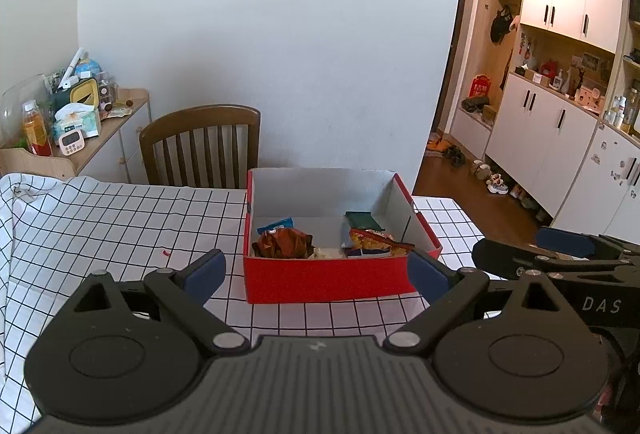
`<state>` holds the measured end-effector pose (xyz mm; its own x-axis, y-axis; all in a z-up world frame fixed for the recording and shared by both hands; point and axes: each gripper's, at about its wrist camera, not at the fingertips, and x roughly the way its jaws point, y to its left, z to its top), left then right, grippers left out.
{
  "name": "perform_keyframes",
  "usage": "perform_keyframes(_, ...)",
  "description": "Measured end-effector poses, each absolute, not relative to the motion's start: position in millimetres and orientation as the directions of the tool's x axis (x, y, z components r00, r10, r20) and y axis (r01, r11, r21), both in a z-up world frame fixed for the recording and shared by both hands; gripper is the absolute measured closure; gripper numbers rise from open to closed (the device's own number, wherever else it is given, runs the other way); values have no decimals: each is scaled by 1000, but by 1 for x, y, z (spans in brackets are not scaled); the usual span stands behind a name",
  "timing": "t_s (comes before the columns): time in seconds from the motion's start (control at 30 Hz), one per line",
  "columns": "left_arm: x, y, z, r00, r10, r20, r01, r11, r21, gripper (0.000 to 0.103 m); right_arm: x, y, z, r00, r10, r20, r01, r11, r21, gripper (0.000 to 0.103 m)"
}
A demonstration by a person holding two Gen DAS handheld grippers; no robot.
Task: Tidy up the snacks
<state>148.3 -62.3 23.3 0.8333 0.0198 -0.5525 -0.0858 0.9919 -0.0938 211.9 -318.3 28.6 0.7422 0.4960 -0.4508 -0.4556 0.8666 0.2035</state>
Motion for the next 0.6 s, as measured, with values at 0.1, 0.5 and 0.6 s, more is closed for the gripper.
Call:
perform_keyframes(0.1,148,-63,23,833,19,-553,-86,992,-95,5,212,-318,29,742,496,-451,-456,867,202,0)
perform_keyframes(0.5,148,-63,21,827,27,-562,-91,992,-85,5,212,-318,27,738,493,-462,-453,868,202,0)
perform_keyframes(0.6,148,-63,21,824,27,-566,-92,992,-86,5,211,-317,26,736,492,-464,-453,868,202,0)
